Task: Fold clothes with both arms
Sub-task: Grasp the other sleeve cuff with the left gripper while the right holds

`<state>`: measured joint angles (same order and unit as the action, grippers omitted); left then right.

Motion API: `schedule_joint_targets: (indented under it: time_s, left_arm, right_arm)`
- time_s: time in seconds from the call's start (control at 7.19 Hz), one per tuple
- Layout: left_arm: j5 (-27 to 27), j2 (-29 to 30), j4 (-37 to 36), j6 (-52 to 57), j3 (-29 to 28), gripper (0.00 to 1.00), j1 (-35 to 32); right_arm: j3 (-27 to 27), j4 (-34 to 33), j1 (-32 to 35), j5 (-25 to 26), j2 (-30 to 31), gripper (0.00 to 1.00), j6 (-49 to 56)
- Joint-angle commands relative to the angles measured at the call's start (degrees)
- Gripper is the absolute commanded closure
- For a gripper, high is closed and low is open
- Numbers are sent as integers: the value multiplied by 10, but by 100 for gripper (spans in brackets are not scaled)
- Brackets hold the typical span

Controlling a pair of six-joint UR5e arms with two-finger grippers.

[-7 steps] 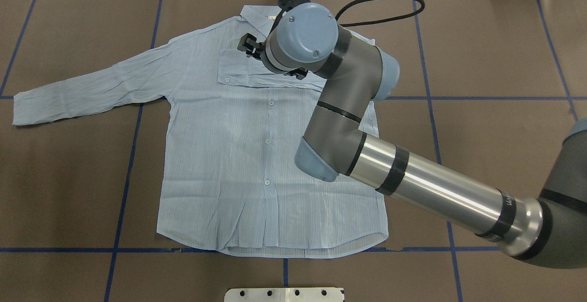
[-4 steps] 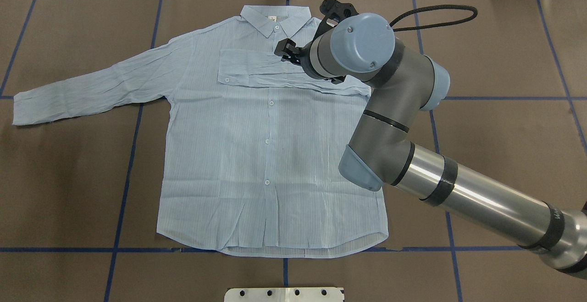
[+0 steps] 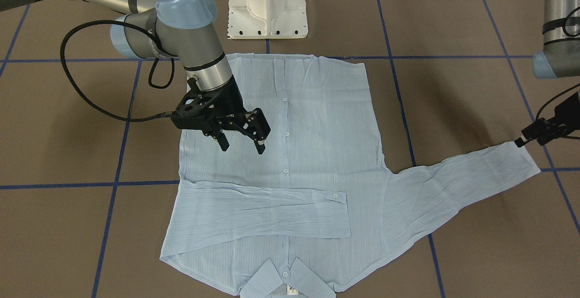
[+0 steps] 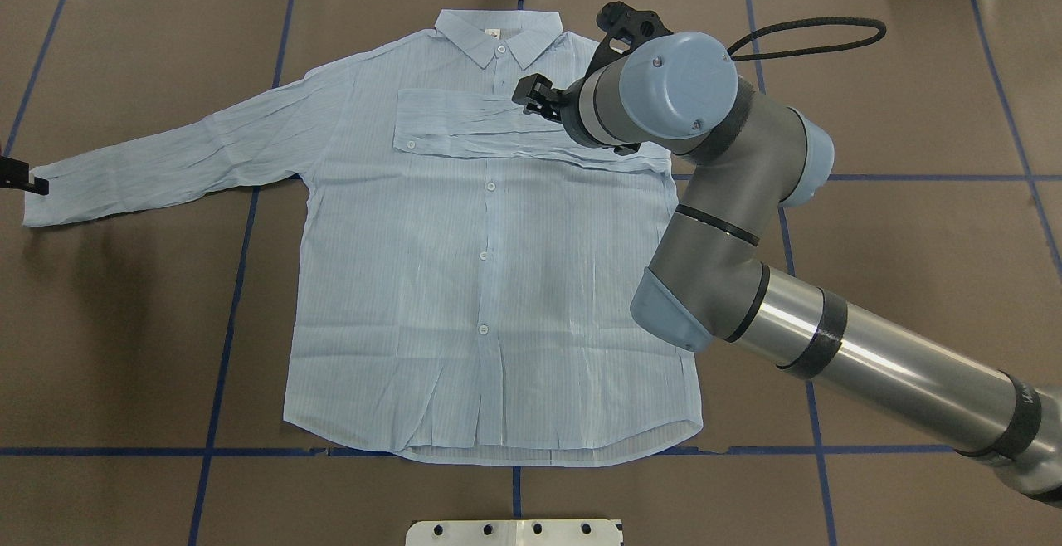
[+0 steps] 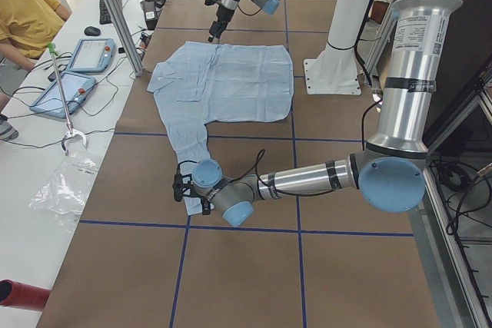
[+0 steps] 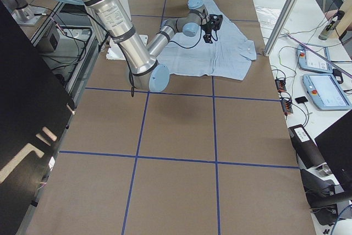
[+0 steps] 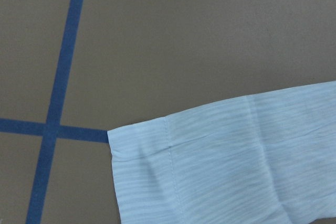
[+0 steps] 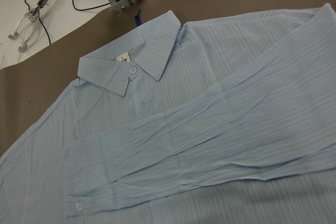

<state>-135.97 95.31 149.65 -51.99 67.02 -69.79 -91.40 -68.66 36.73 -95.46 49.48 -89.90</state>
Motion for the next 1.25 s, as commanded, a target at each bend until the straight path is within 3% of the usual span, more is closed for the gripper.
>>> schedule_joint_targets:
  time_s: [0.0, 1.11]
  left_arm:
    - [7, -9, 6, -7, 0, 11, 8]
    - [17, -14, 4, -7, -6, 21, 21]
  right_arm:
    - [-1, 0, -1, 0, 2, 2, 0]
    - [-23, 1, -1, 0, 22, 2, -1]
